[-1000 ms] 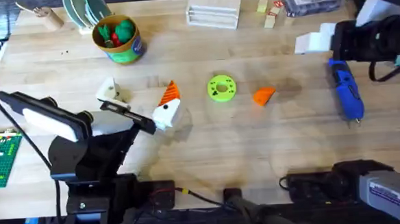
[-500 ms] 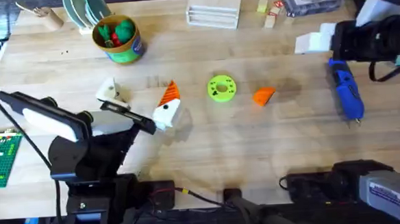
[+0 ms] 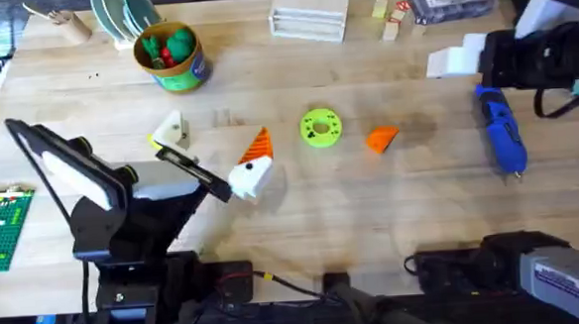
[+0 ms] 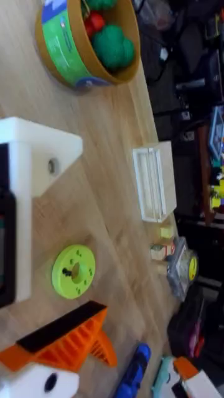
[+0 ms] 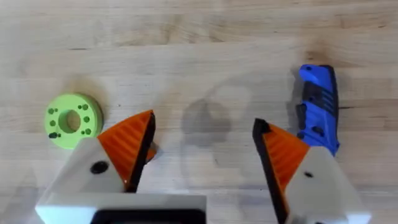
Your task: Pick up the gripper from the table and insert it into the empty holder that is missing its gripper. Then pick up a screw, insert it into the mounting hole, and use the screwdriver to tighten it. Finally, clean up the table by picking up the vegetable and placing it into the bucket.
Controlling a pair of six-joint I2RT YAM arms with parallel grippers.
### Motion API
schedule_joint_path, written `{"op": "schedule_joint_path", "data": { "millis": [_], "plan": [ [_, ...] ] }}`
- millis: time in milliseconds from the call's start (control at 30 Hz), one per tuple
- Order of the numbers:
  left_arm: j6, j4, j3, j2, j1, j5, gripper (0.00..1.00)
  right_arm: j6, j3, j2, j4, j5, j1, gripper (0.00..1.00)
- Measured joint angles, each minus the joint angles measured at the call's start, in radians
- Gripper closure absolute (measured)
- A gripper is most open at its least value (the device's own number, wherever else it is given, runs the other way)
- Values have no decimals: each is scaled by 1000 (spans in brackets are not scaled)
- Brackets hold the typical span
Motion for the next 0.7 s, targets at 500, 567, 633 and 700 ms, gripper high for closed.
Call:
{"op": "schedule_joint_path", "data": {
  "millis": [500,567,633,700],
  "plan": [
    [0,-14,0,0,0,252,8,0,0,0,17,0,0,10],
    [0,-15,0,0,0,262,8,0,0,0,38,0,0,9],
    [0,-16,0,0,0,267,8,-1,0,0,52,-1,0,9],
    [0,-16,0,0,0,268,8,-12,2,0,47,-4,3,9]
  ]
}}
